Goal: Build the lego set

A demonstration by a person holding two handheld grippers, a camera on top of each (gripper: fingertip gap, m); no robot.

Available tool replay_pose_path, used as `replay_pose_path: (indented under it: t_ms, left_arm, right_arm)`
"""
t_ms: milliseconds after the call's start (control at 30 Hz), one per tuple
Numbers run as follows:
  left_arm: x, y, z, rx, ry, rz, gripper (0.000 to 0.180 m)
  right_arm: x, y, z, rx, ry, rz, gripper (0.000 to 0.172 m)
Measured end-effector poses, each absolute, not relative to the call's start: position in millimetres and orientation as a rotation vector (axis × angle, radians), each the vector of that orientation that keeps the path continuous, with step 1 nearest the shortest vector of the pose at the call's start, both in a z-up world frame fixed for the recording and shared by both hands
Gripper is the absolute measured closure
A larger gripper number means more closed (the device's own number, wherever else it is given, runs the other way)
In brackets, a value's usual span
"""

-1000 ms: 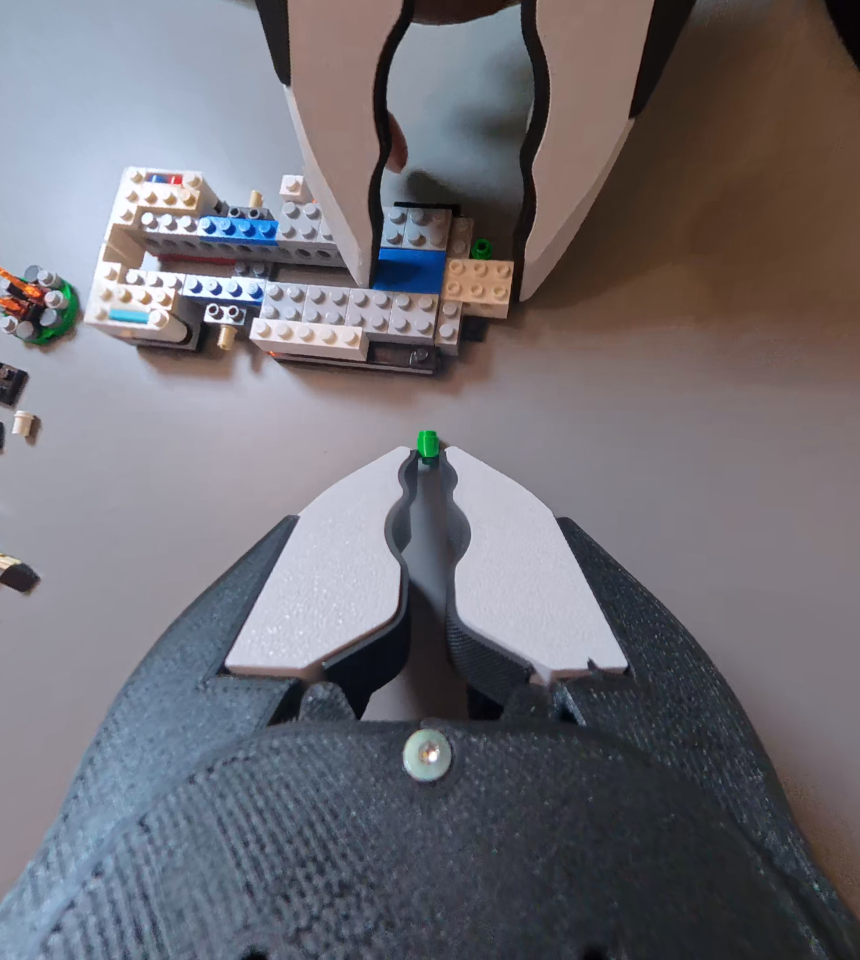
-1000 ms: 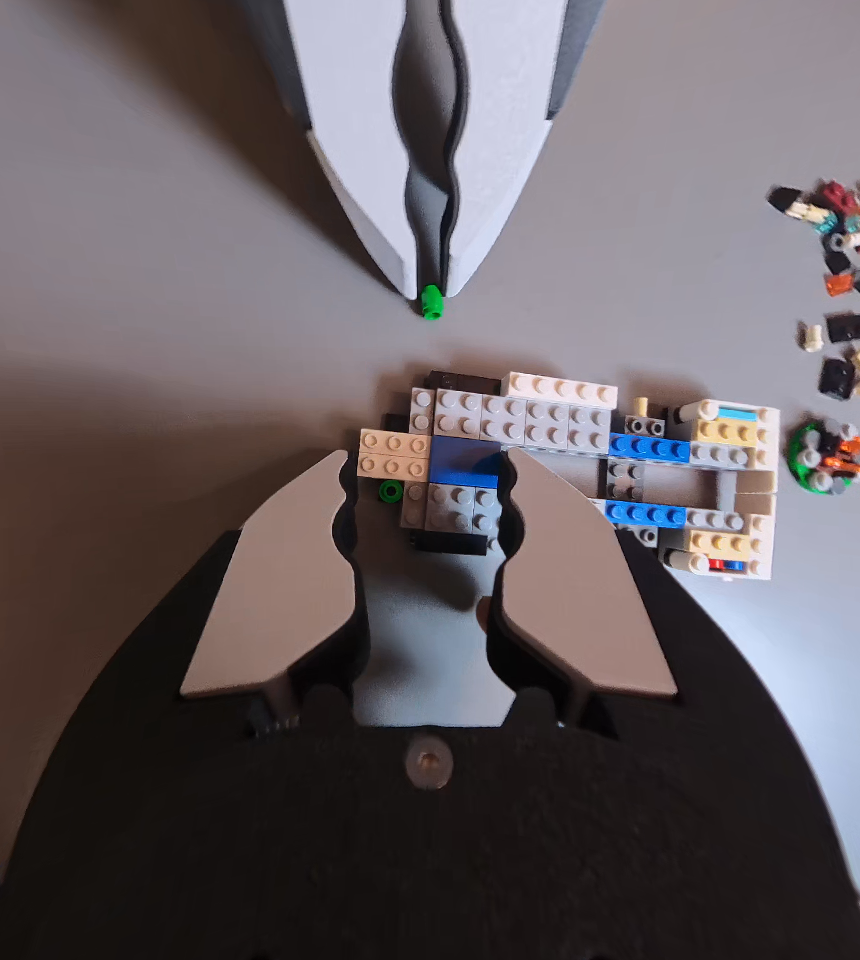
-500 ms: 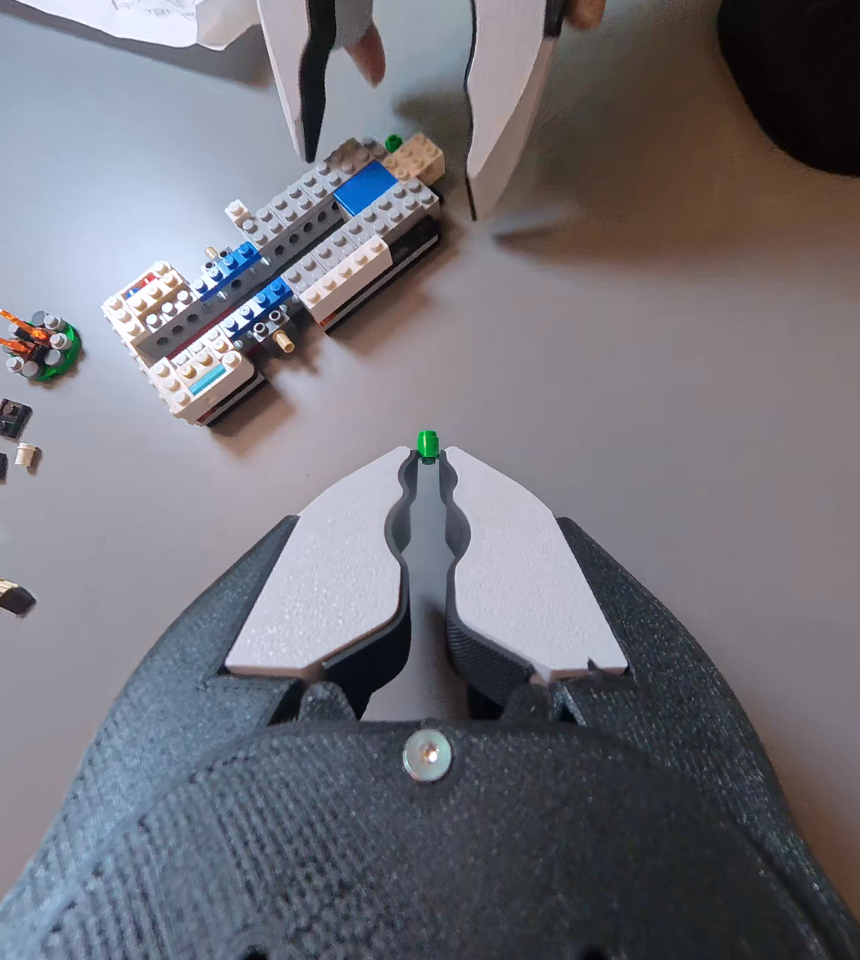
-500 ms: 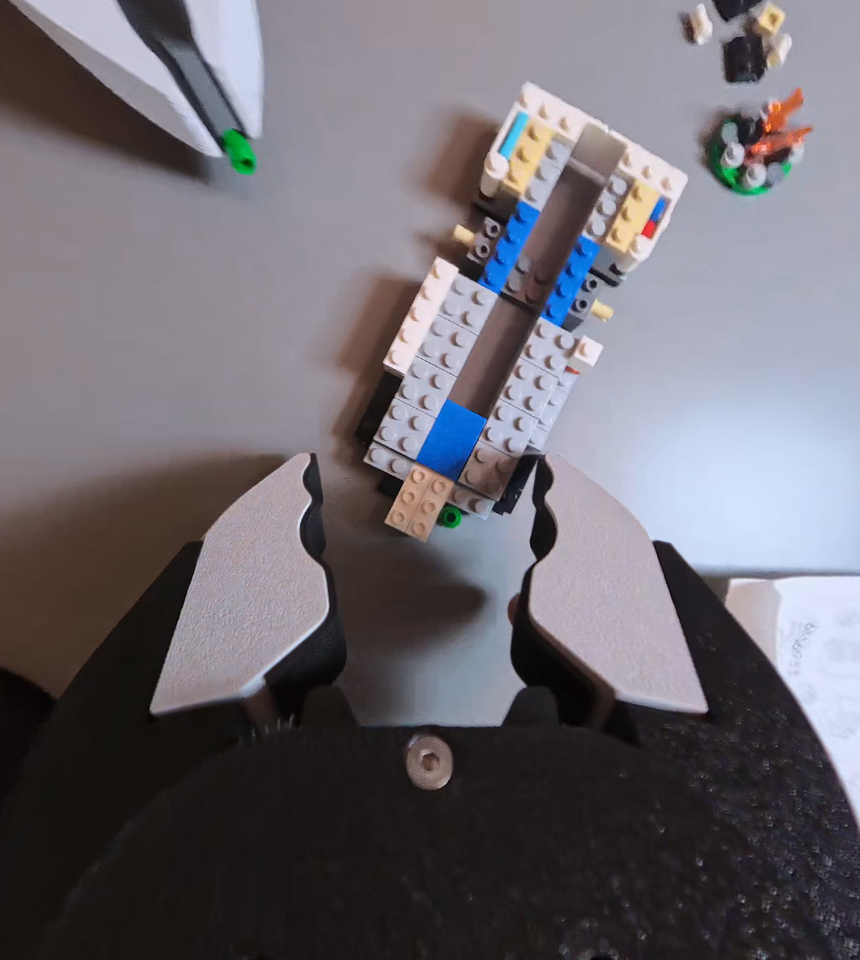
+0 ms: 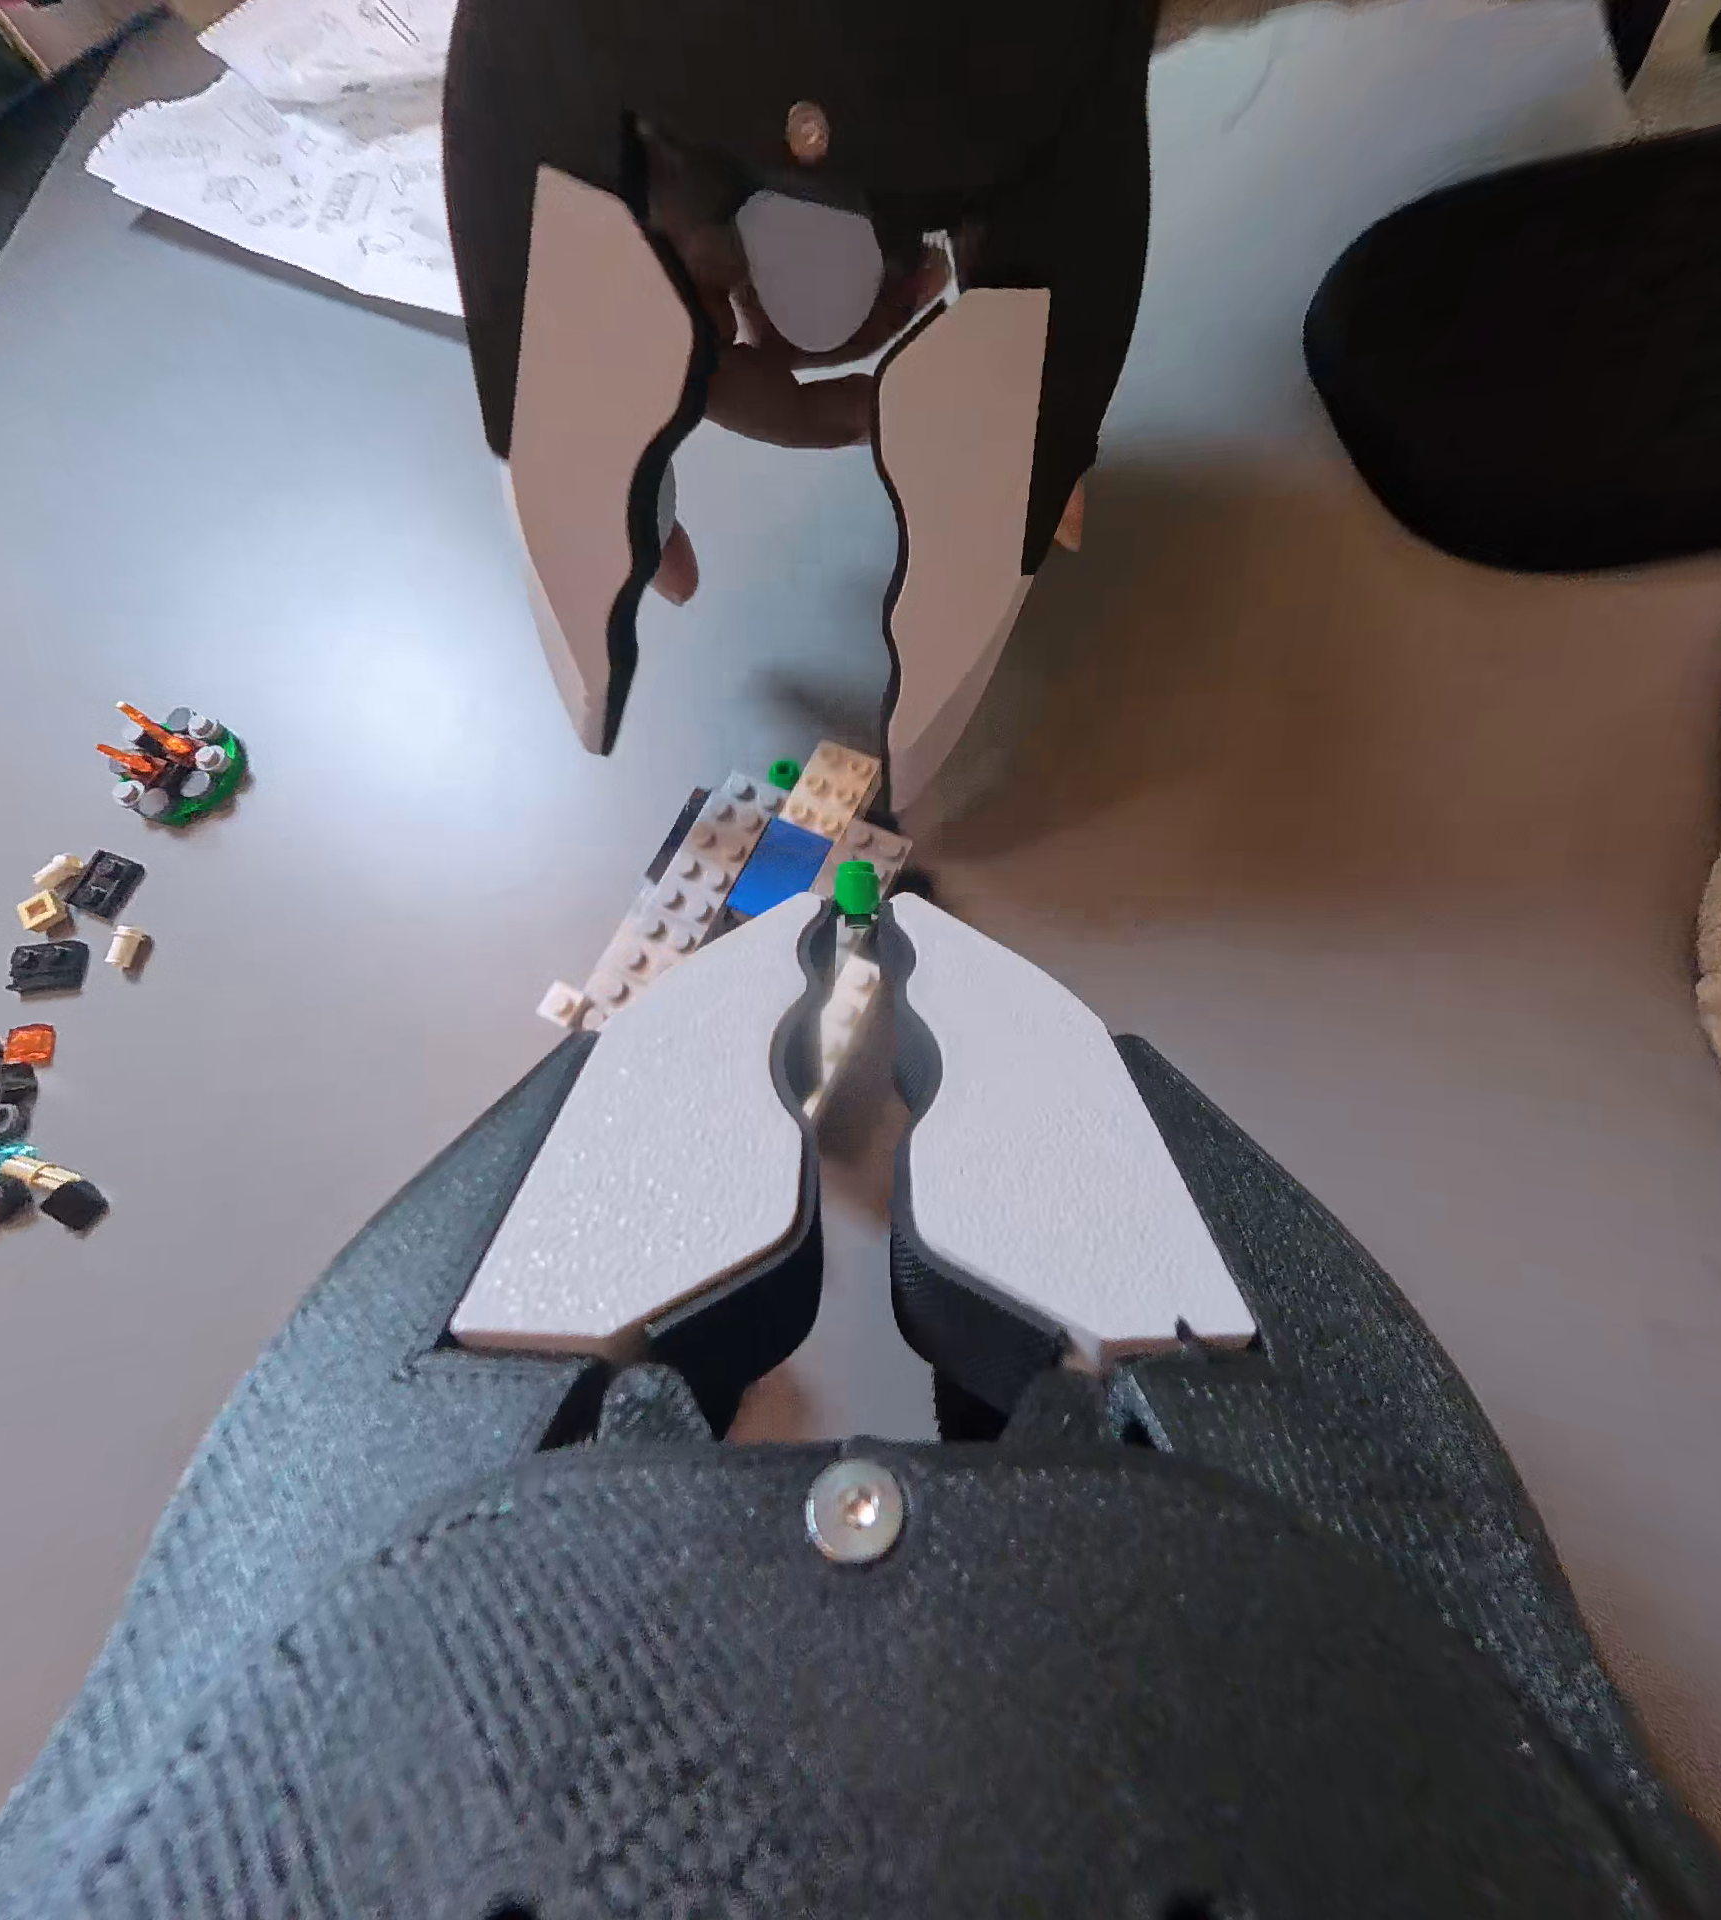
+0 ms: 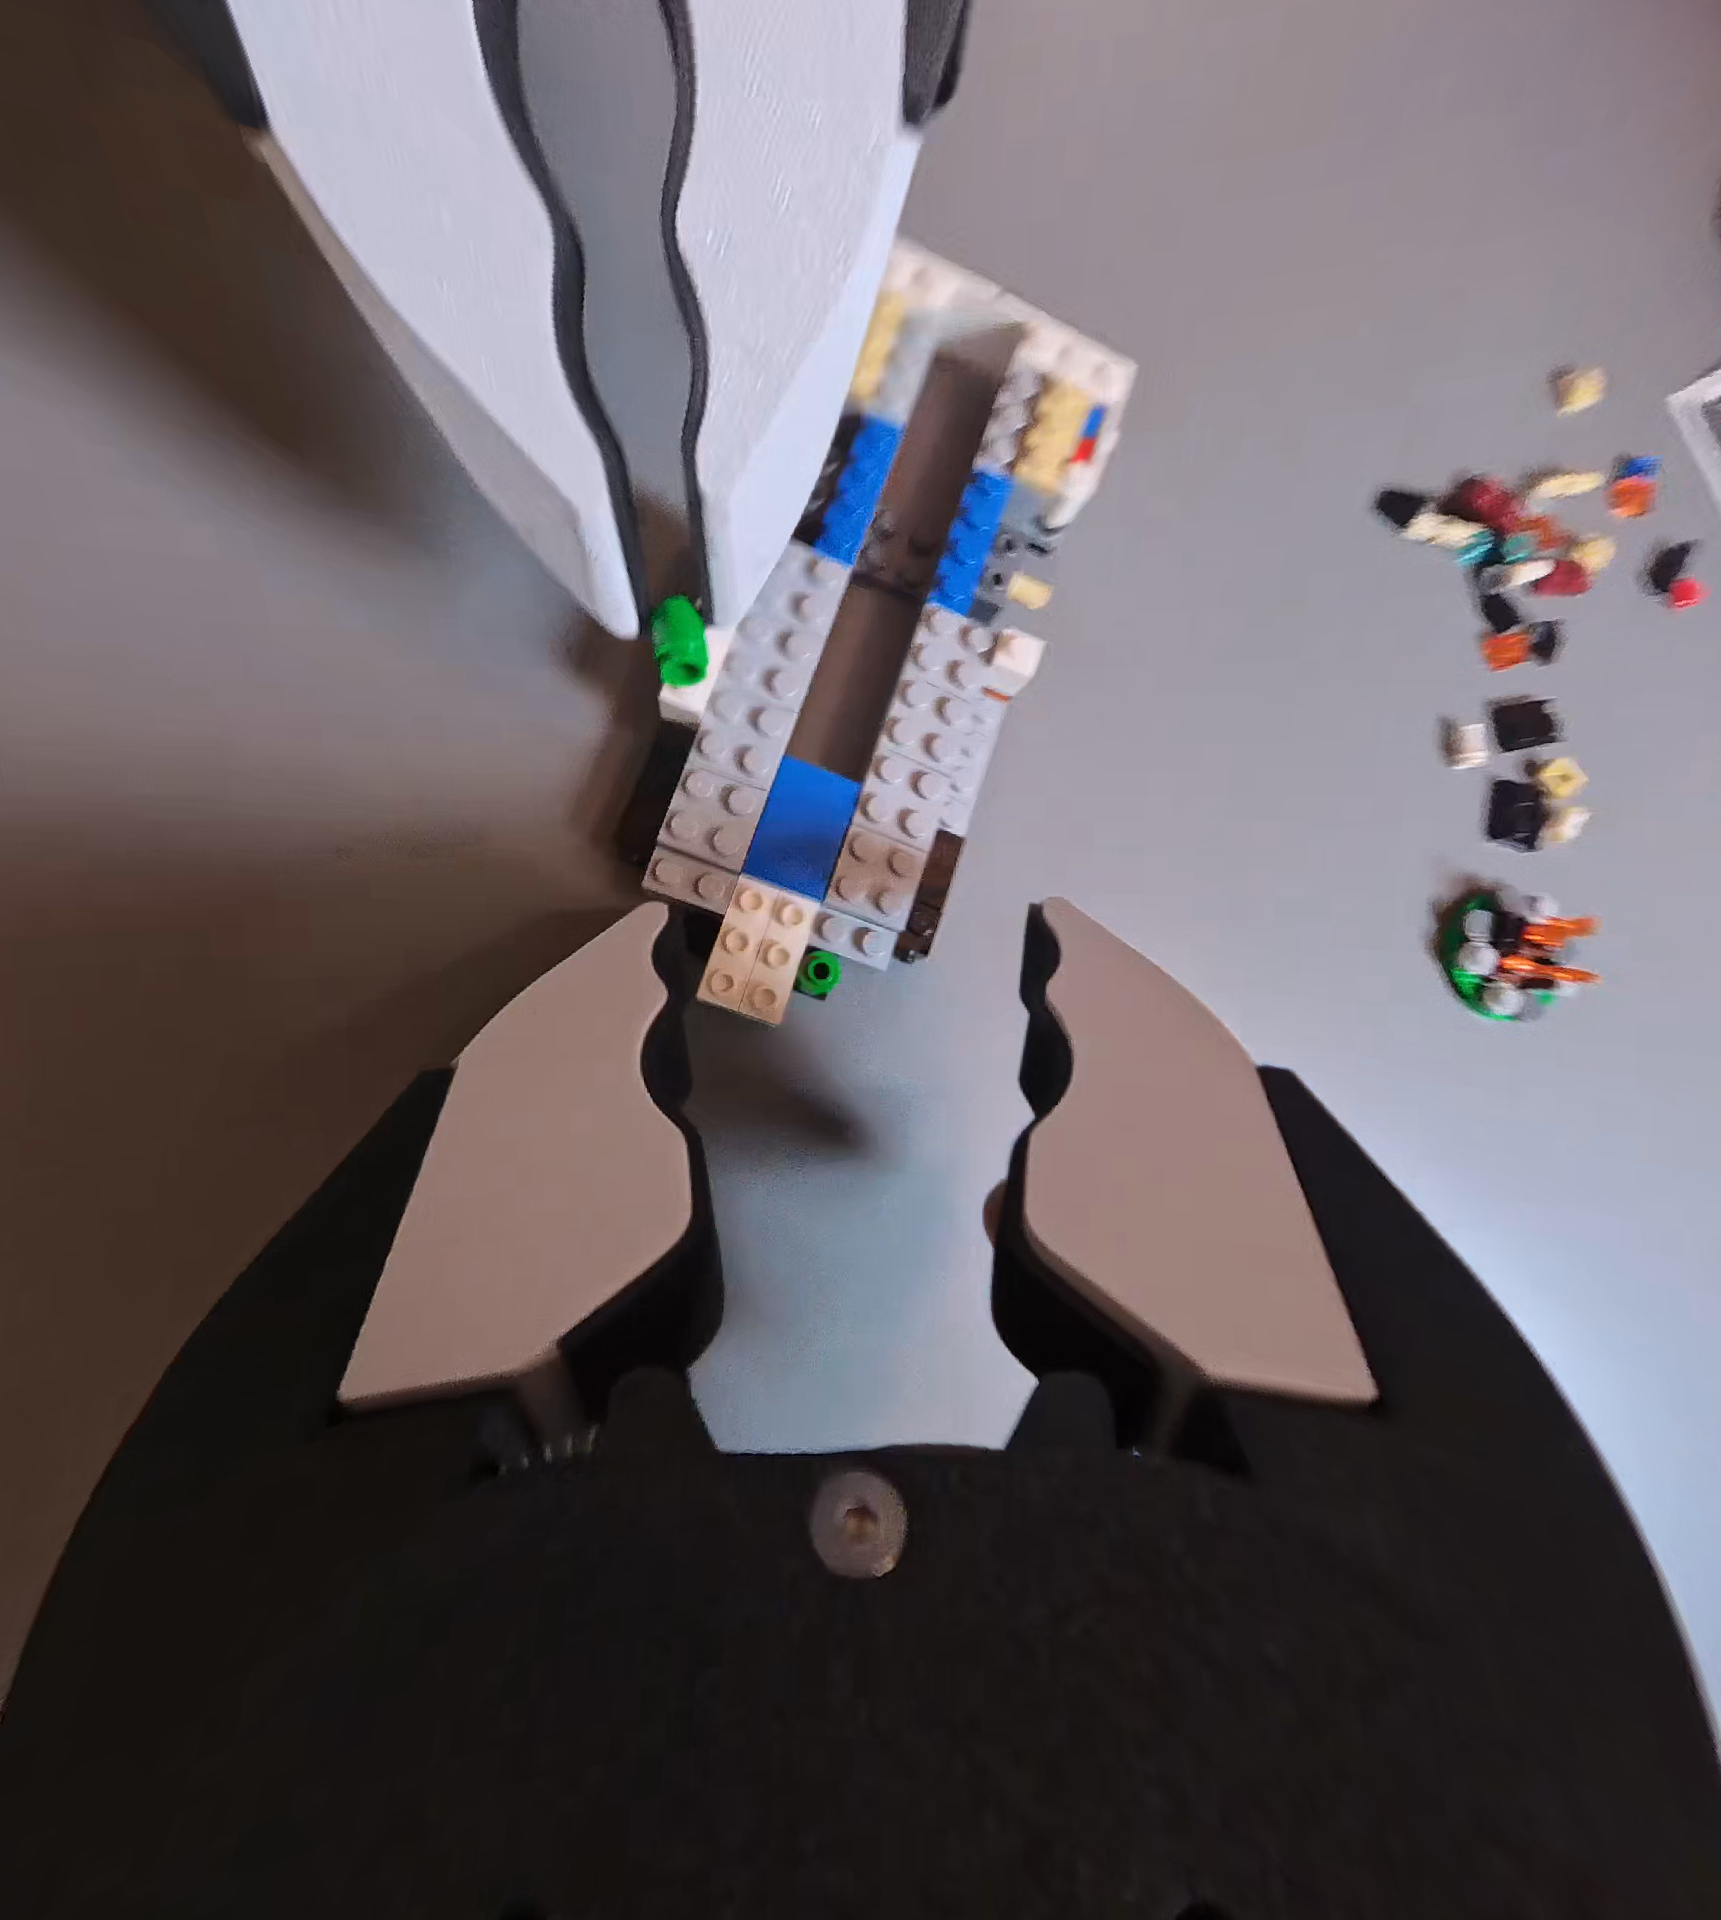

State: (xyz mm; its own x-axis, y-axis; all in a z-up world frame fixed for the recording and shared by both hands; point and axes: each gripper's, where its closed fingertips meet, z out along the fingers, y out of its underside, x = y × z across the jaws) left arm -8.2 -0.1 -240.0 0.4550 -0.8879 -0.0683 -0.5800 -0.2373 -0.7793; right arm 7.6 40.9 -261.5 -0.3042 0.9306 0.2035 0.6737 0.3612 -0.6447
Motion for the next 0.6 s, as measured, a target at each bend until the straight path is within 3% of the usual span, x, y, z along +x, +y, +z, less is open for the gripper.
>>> replay_pose_path:
  t_ms: [167, 300, 600]
  left_arm:
    - [2, 4, -210, -1.884, 0.948, -0.873, 0.173]
    - [9, 3, -186, -1.816, 0.734, -1.221, 0.173]
    - [11, 2, -169, -1.751, 0.567, -1.425, 0.173]
  right_arm:
    - [13, 24, -207, -1.286, -1.688, 0.764, 0.126]
    - [15, 1, -183, -1.128, -1.533, 0.721, 0.154]
    - [3, -7, -169, -1.071, -1.517, 0.674, 0.153]
